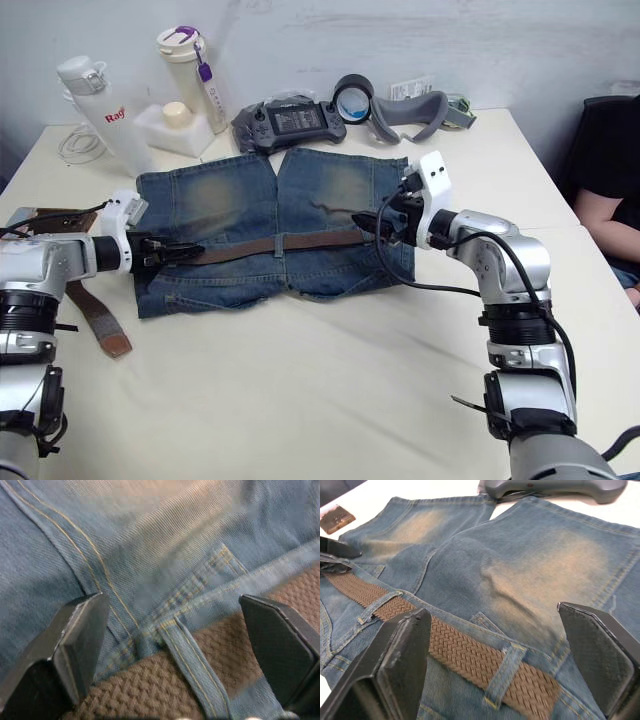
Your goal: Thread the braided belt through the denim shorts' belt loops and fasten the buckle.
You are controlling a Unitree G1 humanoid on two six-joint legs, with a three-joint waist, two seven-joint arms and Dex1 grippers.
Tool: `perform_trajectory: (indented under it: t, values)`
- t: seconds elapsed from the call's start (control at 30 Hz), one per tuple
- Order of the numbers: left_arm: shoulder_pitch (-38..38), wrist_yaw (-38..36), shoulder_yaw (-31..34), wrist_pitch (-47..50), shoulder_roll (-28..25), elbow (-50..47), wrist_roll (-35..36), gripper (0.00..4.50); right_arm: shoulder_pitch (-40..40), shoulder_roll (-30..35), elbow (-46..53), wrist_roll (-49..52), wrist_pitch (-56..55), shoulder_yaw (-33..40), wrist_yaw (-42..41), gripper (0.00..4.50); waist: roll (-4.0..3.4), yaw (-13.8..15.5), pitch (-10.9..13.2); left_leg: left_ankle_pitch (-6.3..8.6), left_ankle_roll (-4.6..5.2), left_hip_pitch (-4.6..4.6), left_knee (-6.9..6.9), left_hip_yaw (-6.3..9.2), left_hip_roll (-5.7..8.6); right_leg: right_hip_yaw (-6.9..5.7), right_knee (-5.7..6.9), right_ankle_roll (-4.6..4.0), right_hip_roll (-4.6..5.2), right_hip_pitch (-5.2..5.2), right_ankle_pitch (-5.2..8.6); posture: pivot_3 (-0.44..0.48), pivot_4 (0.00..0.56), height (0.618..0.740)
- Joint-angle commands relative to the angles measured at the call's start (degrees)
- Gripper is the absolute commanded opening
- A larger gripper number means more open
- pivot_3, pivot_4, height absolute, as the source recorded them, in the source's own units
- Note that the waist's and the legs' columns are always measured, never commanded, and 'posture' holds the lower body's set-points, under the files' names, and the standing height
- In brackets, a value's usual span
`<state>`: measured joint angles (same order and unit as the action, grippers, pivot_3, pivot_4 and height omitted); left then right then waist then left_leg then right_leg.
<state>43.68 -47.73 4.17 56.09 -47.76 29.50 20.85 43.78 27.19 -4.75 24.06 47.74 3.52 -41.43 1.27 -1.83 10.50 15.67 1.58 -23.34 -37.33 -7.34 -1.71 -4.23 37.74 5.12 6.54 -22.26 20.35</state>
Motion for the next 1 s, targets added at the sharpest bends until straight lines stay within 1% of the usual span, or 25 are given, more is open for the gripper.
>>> perform_trajectory:
  t: [0.03,0.27,0.43,0.5,0.6,0.63,0.67,0.73,0.77,0.8,0.83,0.87,0.93,1.0]
  values:
    - [-1.7,-3.1,3.4,7.4,-2.0,-3.4,4.4,4.5,0.2,1.1,2.5,1.1,-0.1,1.7,0.5,4.4,0.0,0.0,0.0,0.0,0.0,0.0,0.0,-0.02,0.0,0.01,0.03,0.0,0.0,-0.03,0.0,0.0,0.15,0.74]
    - [-4.3,-4.0,8.4,16.2,-4.0,-7.4,9.5,4.5,0.7,0.5,1.3,0.7,-1.0,0.8,0.6,4.4,0.01,0.0,0.0,0.0,0.0,-0.09,0.0,-0.14,-0.02,0.15,0.06,0.0,0.01,-0.2,0.0,0.0,0.15,0.74]
    - [-3.6,-2.0,13.0,20.2,-3.1,-5.4,11.5,4.5,1.1,0.0,0.5,0.5,-1.5,0.3,0.7,4.4,0.02,0.0,0.0,0.0,0.0,-0.09,-0.01,-0.16,-0.01,0.19,0.06,0.0,0.01,-0.2,0.0,0.0,0.15,0.74]
    - [-4.4,-2.0,12.9,20.4,-3.4,-5.8,11.5,4.5,1.1,-0.1,0.4,0.4,-1.7,0.1,0.7,4.4,0.02,0.0,0.0,0.0,0.0,-0.09,0.0,-0.16,-0.01,0.19,0.06,0.0,0.01,-0.21,0.0,0.0,0.15,0.74]
    - [-5.0,-2.1,12.9,20.9,-3.5,-5.9,11.8,3.83,1.0,0.0,0.5,0.0,-1.8,-0.3,1.0,4.5,0.02,0.0,0.0,0.0,0.0,-0.09,0.0,-0.18,-0.02,0.2,0.06,0.0,0.01,-0.22,0.0,0.0,0.15,0.74]
    - [-5.2,-2.2,12.7,20.9,-3.6,-6.0,11.8,3.49,0.9,0.1,0.5,-0.1,-1.8,-0.3,1.2,4.5,0.02,0.0,0.0,0.0,0.0,-0.09,0.0,-0.18,-0.02,0.2,0.06,0.0,0.01,-0.22,0.0,0.0,0.15,0.74]
    - [-5.2,-2.2,12.9,21.2,-3.4,-5.9,12.0,2.99,0.9,0.1,0.5,-0.1,-1.8,-0.3,1.2,4.5,0.02,0.0,0.0,0.0,0.0,-0.09,0.0,-0.18,-0.02,0.2,0.06,0.0,0.01,-0.22,0.0,0.0,0.15,0.74]
    - [-5.3,-2.3,12.9,21.4,-3.2,-5.9,12.3,2.38,0.9,0.1,0.6,-0.1,-1.7,-0.3,1.3,4.5,0.02,0.0,0.0,0.0,0.0,-0.09,0.01,-0.2,-0.02,0.22,0.06,0.0,0.01,-0.23,0.0,0.0,0.15,0.74]
    - [-5.5,-2.4,12.9,21.5,-3.1,-6.1,12.4,1.9,0.8,0.1,0.7,-0.1,-1.7,-0.3,1.4,4.5,0.02,0.0,0.0,0.0,0.0,-0.09,0.01,-0.21,-0.02,0.23,0.06,0.0,0.01,-0.23,0.0,0.0,0.15,0.74]
    - [-5.6,-2.5,12.8,21.6,-3.0,-6.2,12.5,1.54,0.8,0.1,0.8,-0.1,-1.7,-0.3,1.4,4.5,0.02,0.0,0.0,0.0,0.0,-0.09,0.01,-0.21,-0.02,0.24,0.06,0.0,0.01,-0.23,0.0,0.0,0.15,0.74]
    - [-5.8,-2.5,12.7,21.6,-3.0,-6.3,12.5,0.9,0.8,0.1,0.9,-0.1,-1.6,-0.2,1.5,4.5,0.02,0.0,0.0,0.0,0.0,-0.09,0.01,-0.22,-0.02,0.25,0.06,0.0,0.01,-0.23,0.0,0.0,0.15,0.74]
    - [-5.9,-2.5,12.6,21.6,-3.0,-6.3,12.5,0.7,0.8,0.2,1.0,-0.1,-1.6,-0.2,1.5,4.5,0.02,0.0,0.0,0.0,0.0,-0.09,0.01,-0.22,-0.01,0.25,0.06,0.0,0.01,-0.23,0.0,0.0,0.15,0.74]
    - [-6.1,-2.5,12.5,21.4,-3.1,-6.2,12.6,0.11,0.8,0.4,1.0,-0.2,-1.6,-0.1,1.5,4.5,0.02,0.0,0.0,0.0,0.0,-0.09,0.01,-0.23,-0.01,0.27,0.06,0.0,0.01,-0.24,0.0,0.0,0.15,0.74]
    - [-6.1,-2.4,12.5,21.2,-3.2,-6.1,12.6,0.04,0.9,0.5,1.0,-0.2,-1.7,0.0,1.4,4.5,0.02,0.1,0.0,0.0,0.0,-0.09,0.0,-0.23,-0.01,0.29,0.06,0.0,0.01,-0.24,0.0,0.0,0.15,0.74]
